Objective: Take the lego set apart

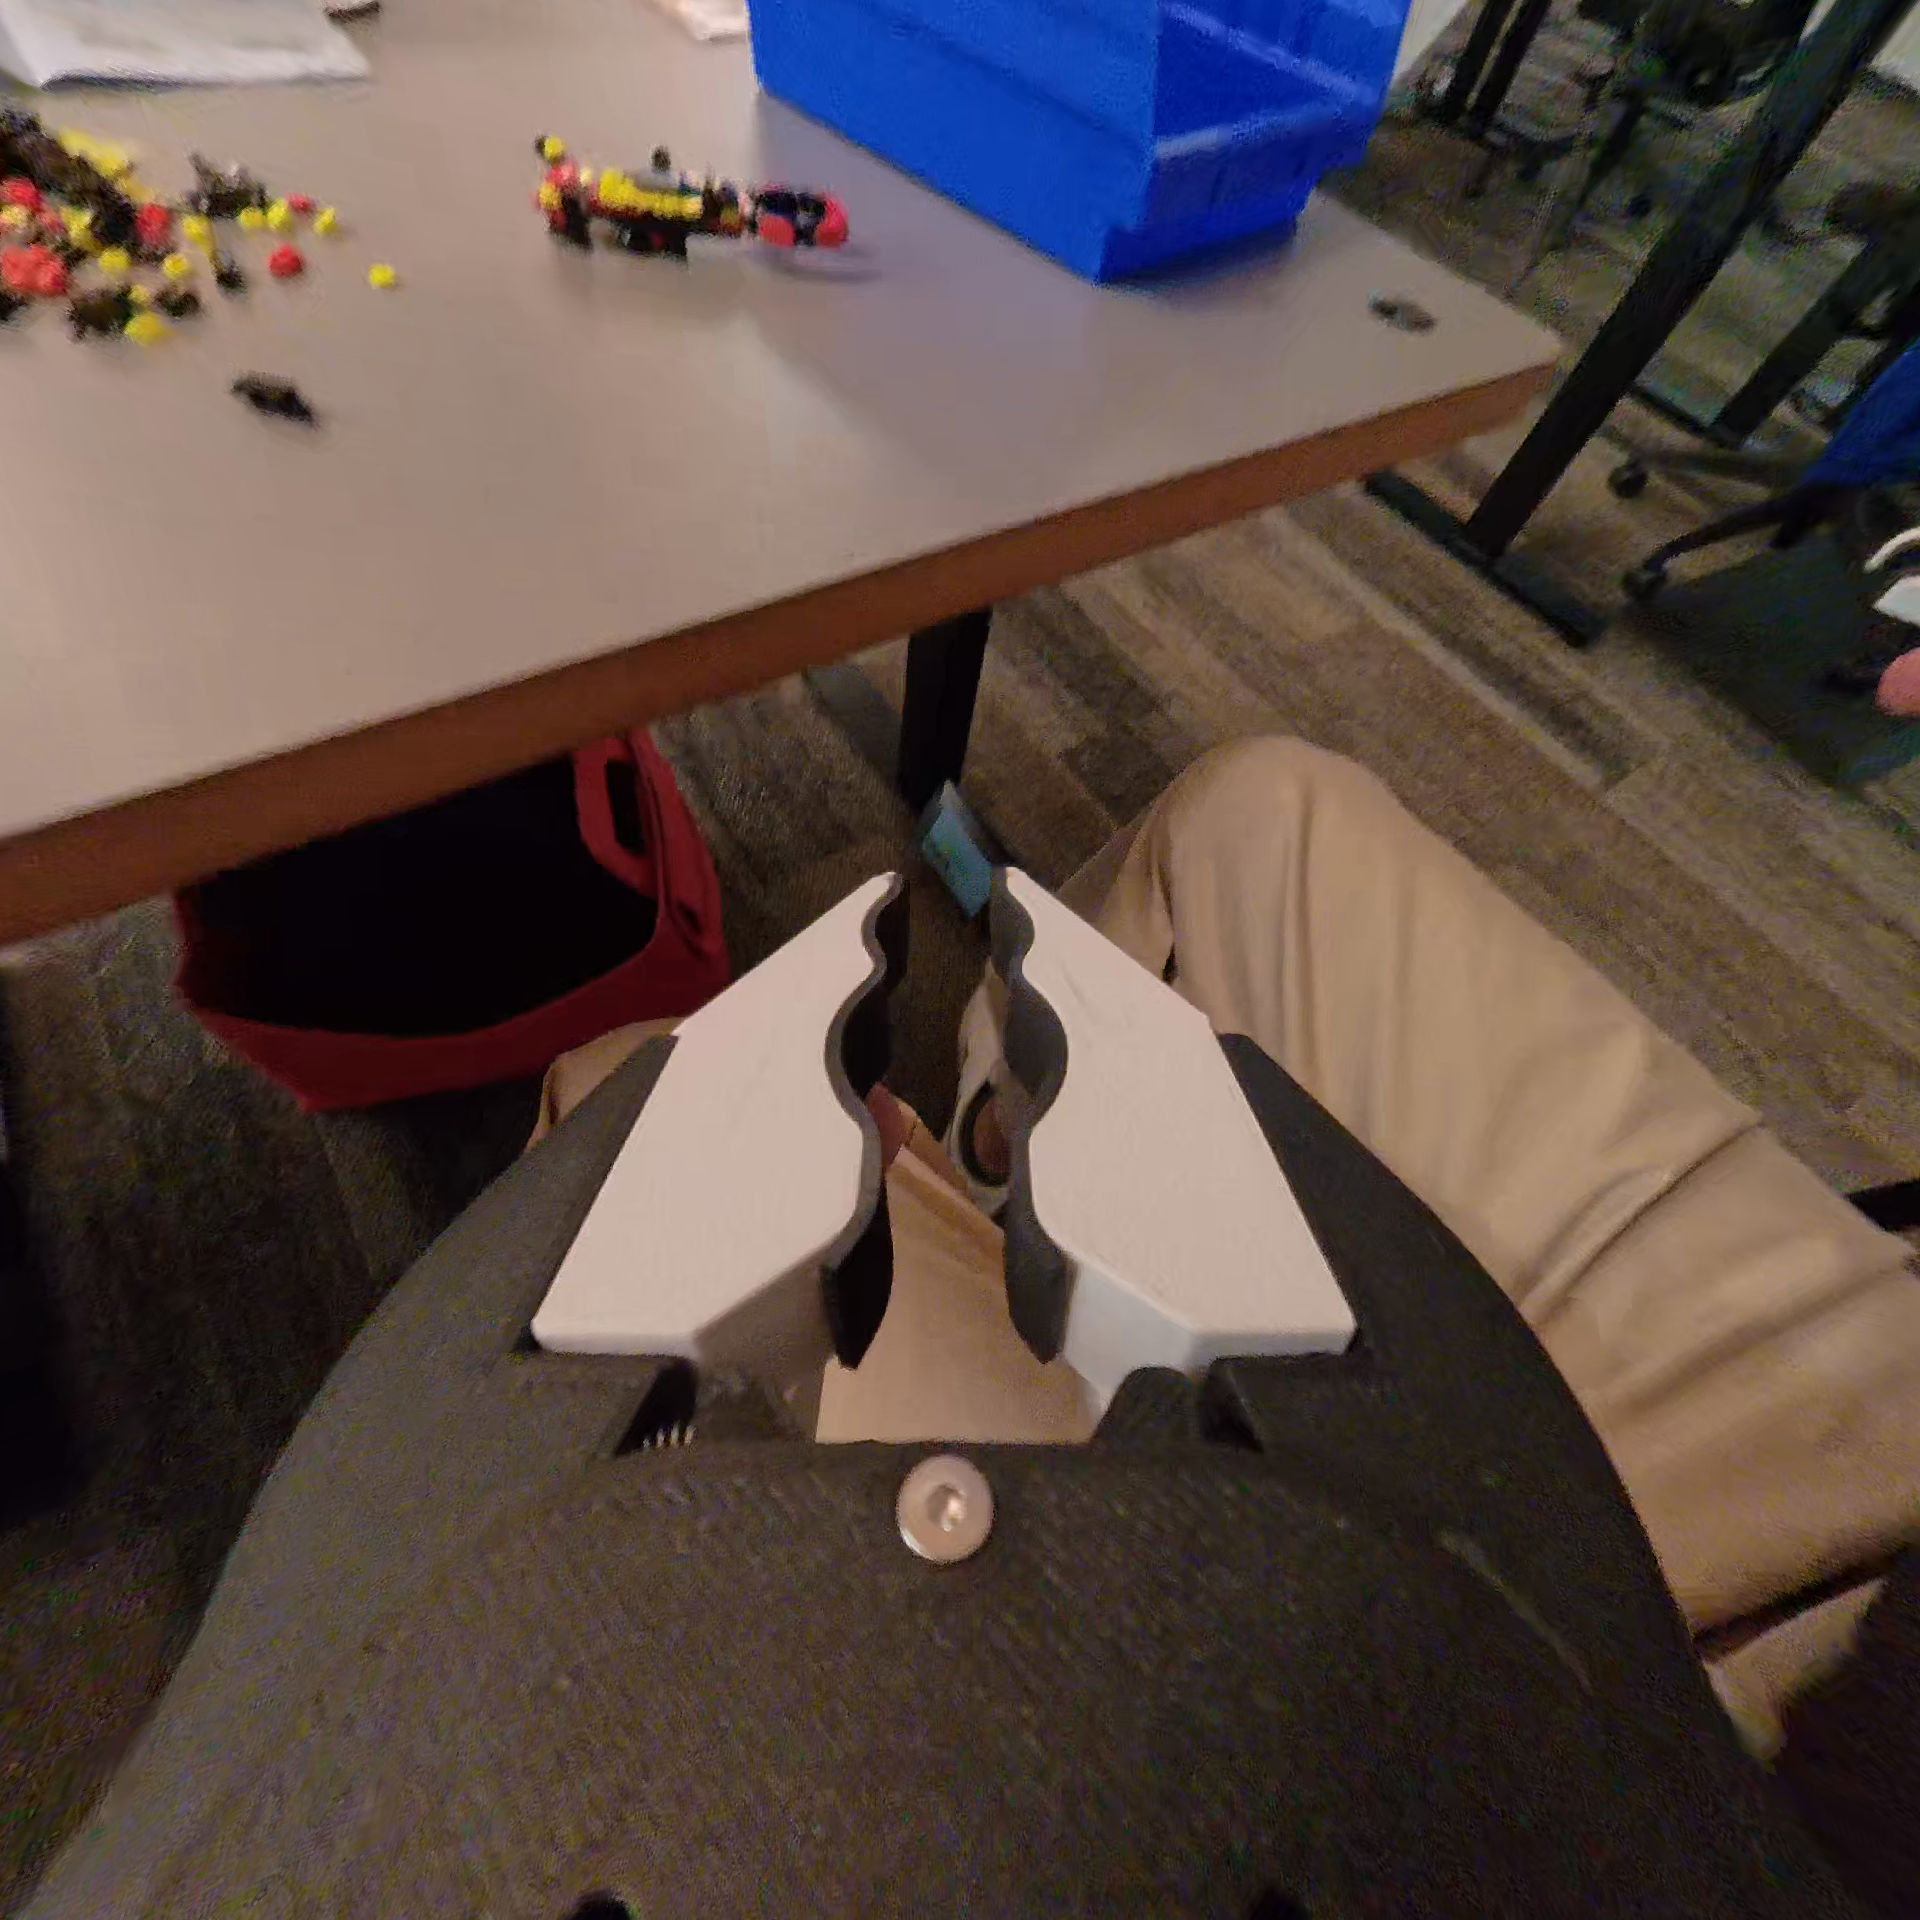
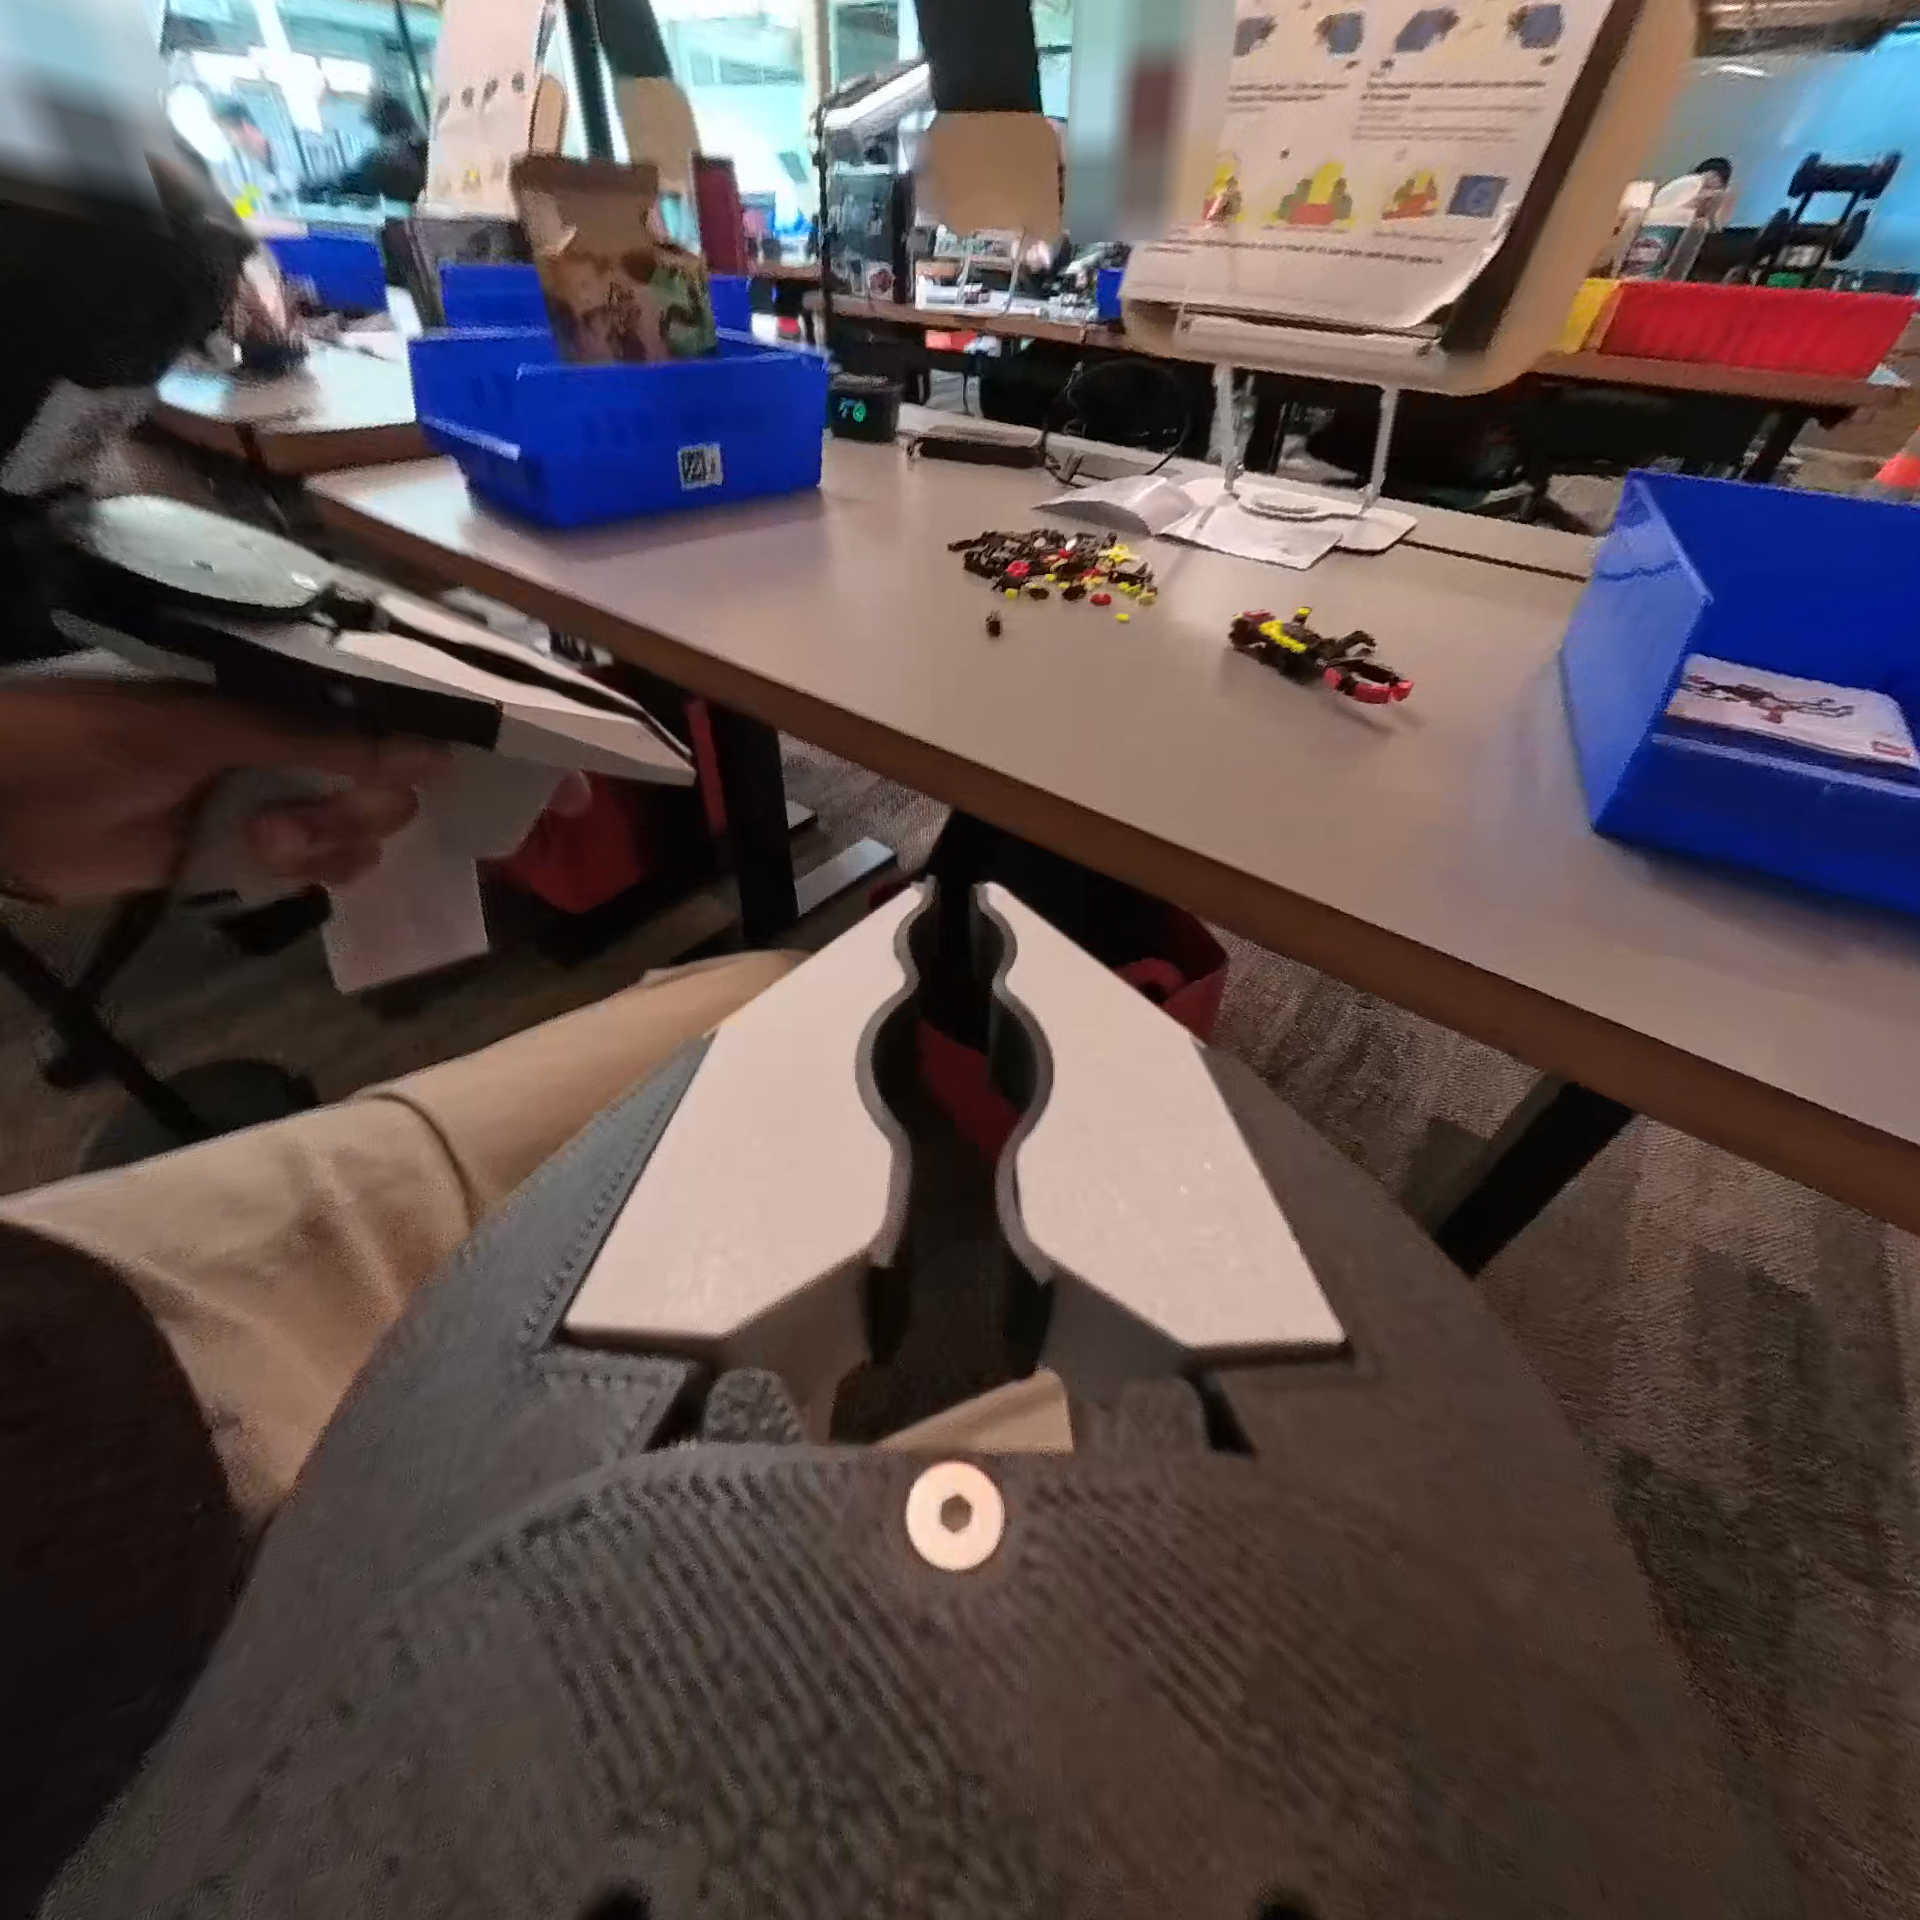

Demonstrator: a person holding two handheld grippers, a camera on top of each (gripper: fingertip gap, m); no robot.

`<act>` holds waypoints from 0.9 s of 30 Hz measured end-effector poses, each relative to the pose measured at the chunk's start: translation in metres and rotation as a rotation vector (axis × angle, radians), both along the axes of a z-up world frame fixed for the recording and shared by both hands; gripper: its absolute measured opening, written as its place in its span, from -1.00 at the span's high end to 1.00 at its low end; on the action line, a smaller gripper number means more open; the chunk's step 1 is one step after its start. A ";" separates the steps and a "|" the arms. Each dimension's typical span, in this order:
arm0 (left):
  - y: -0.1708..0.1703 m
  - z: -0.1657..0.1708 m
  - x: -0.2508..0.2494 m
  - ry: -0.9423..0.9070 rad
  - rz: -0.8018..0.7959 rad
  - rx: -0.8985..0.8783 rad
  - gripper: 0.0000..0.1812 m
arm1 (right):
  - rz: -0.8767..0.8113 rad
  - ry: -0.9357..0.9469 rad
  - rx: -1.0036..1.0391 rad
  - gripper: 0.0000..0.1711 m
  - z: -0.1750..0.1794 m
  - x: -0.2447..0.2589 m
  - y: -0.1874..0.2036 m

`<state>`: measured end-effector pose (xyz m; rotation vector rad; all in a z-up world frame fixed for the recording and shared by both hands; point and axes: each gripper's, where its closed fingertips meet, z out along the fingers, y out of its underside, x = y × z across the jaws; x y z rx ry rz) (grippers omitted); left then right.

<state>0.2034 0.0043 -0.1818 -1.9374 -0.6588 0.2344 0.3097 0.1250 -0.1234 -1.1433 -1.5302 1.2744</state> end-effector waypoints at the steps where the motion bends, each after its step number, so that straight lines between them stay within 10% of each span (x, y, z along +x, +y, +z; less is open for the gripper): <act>1: 0.010 0.002 -0.004 -0.002 -0.020 0.019 0.86 | -0.010 0.008 -0.033 0.94 0.003 -0.005 0.007; 16: 0.035 0.009 -0.026 0.102 -0.087 0.018 0.86 | -0.199 -0.007 -0.119 0.43 -0.008 -0.032 0.069; 27: 0.034 -0.031 -0.047 0.161 -0.105 -0.161 0.85 | -0.235 -0.081 -0.036 0.49 -0.047 -0.043 0.114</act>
